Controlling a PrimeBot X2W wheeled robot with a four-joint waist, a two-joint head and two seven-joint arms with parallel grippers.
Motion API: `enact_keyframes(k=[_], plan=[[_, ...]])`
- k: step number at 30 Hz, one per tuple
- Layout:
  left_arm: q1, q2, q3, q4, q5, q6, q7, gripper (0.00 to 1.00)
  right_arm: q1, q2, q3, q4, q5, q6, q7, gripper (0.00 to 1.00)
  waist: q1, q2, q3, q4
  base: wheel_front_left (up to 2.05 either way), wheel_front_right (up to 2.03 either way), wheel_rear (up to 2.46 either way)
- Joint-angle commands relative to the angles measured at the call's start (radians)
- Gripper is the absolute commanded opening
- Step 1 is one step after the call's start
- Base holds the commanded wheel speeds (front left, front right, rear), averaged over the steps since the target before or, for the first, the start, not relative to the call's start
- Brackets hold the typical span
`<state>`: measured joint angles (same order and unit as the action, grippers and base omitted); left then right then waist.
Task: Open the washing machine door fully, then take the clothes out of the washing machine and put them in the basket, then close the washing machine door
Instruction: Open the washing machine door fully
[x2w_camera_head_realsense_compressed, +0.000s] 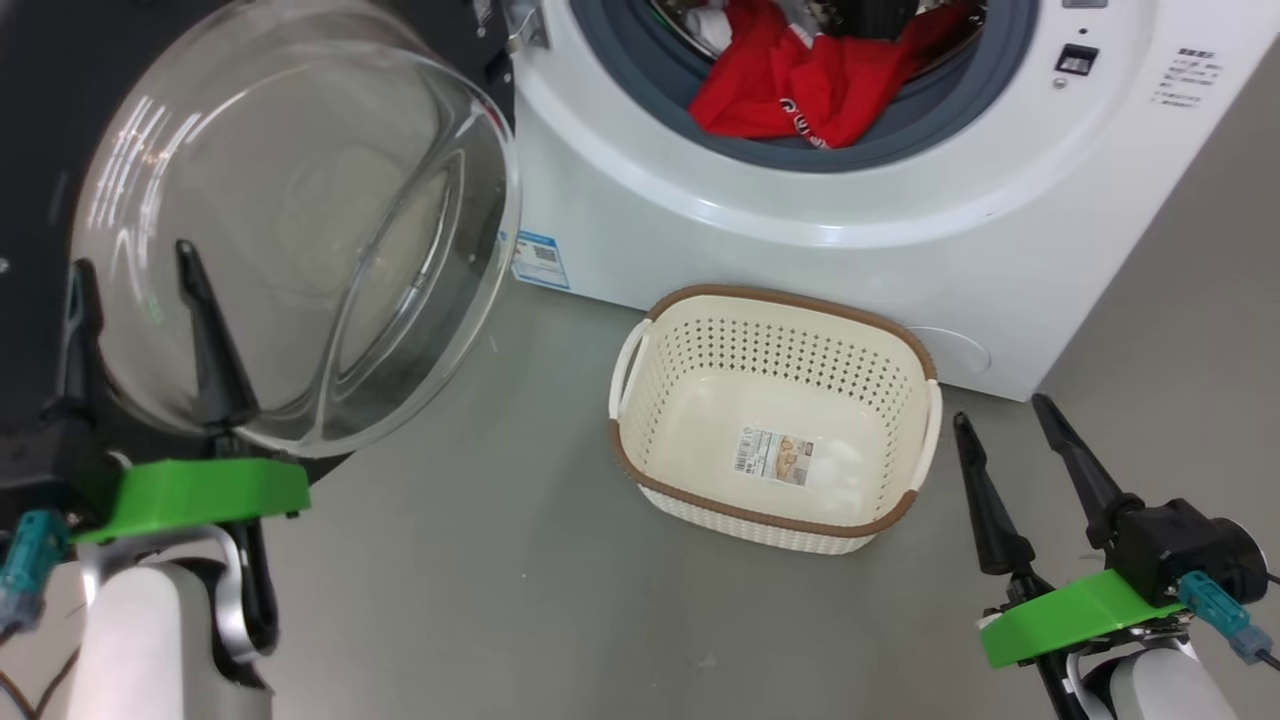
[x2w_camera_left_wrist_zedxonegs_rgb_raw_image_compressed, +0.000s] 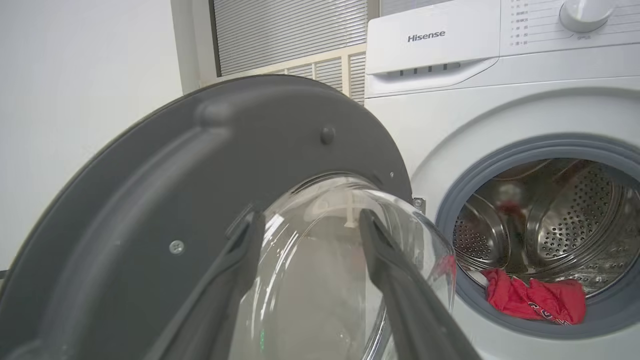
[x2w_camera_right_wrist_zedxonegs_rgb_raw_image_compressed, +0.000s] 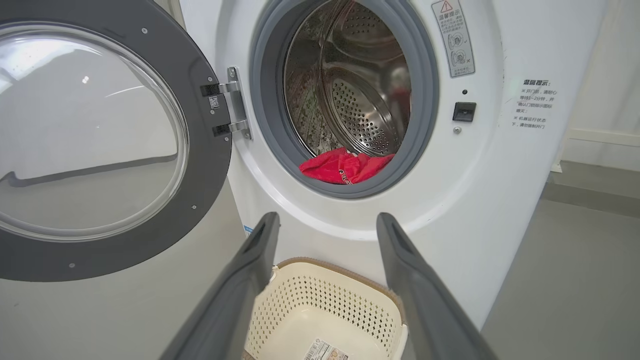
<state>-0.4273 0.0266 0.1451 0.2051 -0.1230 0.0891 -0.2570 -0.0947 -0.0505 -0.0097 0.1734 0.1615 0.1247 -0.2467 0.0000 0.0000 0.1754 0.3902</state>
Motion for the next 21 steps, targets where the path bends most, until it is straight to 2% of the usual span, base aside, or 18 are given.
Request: enact_keyframes(k=[1, 5, 8, 14, 17, 21], plan=[[0.009, 0.027, 0.018, -0.039, -0.001, 0.005, -0.005, 1.00, -0.032, 0.000, 0.018, -0.020, 0.004, 0.006, -0.011, 1.00, 0.0000, 0.0000, -0.010, -0.015, 0.00, 0.00, 0.00], [0.039, 0.025, -0.025, -0.130, -0.034, -0.011, -0.005, 1.00, -0.035, 0.000, -0.005, -0.015, 0.010, 0.006, -0.014, 1.00, 0.0000, 0.0000, -0.016, -0.045, 0.00, 0.00, 0.00], [0.063, 0.024, -0.082, -0.161, -0.022, -0.041, -0.005, 1.00, -0.037, 0.000, -0.032, -0.015, 0.013, 0.006, -0.014, 1.00, 0.0000, 0.0000, -0.021, -0.066, 0.00, 0.00, 0.00], [0.094, 0.024, -0.140, -0.156, -0.043, -0.095, -0.005, 1.00, -0.035, 0.000, -0.069, -0.033, 0.021, 0.006, -0.015, 1.00, 0.0000, 0.0000, -0.029, -0.124, 0.00, 0.00, 0.00], [0.101, 0.024, -0.156, -0.142, -0.081, -0.136, -0.005, 1.00, -0.033, 0.000, -0.075, -0.044, 0.025, 0.006, -0.015, 1.00, 0.0000, 0.0000, -0.031, -0.154, 0.00, 0.00, 0.00], [0.116, 0.025, -0.162, -0.114, -0.122, -0.167, -0.005, 1.00, -0.025, 0.000, -0.082, -0.065, 0.024, 0.006, -0.015, 1.00, 0.0000, 0.0000, -0.036, -0.196, 0.00, 0.00, 0.00]])
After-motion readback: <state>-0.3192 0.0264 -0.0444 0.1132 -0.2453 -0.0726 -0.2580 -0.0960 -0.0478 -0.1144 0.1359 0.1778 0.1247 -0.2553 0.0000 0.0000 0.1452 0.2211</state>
